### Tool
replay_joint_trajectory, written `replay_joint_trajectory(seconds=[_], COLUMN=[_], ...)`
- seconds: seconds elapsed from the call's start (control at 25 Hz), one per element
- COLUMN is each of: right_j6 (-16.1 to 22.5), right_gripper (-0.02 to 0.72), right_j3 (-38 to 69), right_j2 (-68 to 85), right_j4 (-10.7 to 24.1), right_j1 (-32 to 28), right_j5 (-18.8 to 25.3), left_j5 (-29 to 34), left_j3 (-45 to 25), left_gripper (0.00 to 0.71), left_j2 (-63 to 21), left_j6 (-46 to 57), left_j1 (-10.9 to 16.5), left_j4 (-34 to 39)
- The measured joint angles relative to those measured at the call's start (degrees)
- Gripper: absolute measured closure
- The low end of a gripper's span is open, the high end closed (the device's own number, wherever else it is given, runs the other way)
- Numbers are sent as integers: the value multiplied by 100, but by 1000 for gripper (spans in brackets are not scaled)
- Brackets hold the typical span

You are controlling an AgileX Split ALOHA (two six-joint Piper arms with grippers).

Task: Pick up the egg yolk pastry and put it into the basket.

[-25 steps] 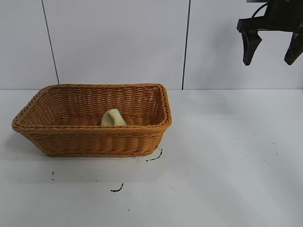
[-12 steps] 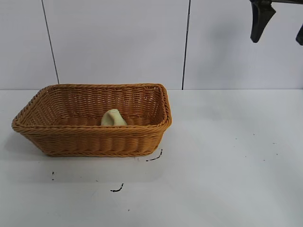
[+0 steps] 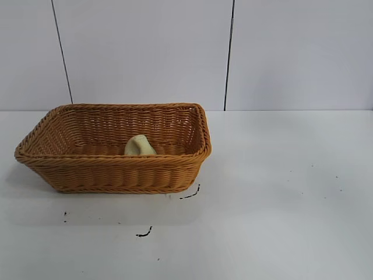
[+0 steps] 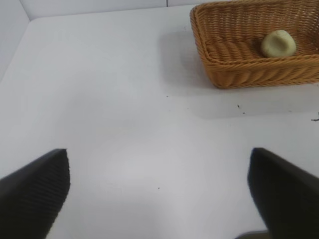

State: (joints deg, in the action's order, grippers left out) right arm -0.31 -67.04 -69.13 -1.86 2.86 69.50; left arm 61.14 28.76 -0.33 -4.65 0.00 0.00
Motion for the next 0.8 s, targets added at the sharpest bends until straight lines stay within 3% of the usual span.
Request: replay_joint_trajectory(seconds=[0.2, 0.48, 0.8], right_j6=[-19, -19, -19], right_gripper=[48, 48, 48], right_j3=[1587, 3459, 3869], right_j2=[1497, 3841, 5977], right_j4=[-5, -11, 34], right_j1=[0, 0, 0], right_j5=[-60, -1017, -1064], left_j5=[0, 0, 0], left_j3=[0, 0, 0], left_gripper=[14, 14, 14], left_j2=[0, 0, 0], left_j6=[0, 0, 0], left_j1=[0, 0, 0], left_j4=[0, 0, 0])
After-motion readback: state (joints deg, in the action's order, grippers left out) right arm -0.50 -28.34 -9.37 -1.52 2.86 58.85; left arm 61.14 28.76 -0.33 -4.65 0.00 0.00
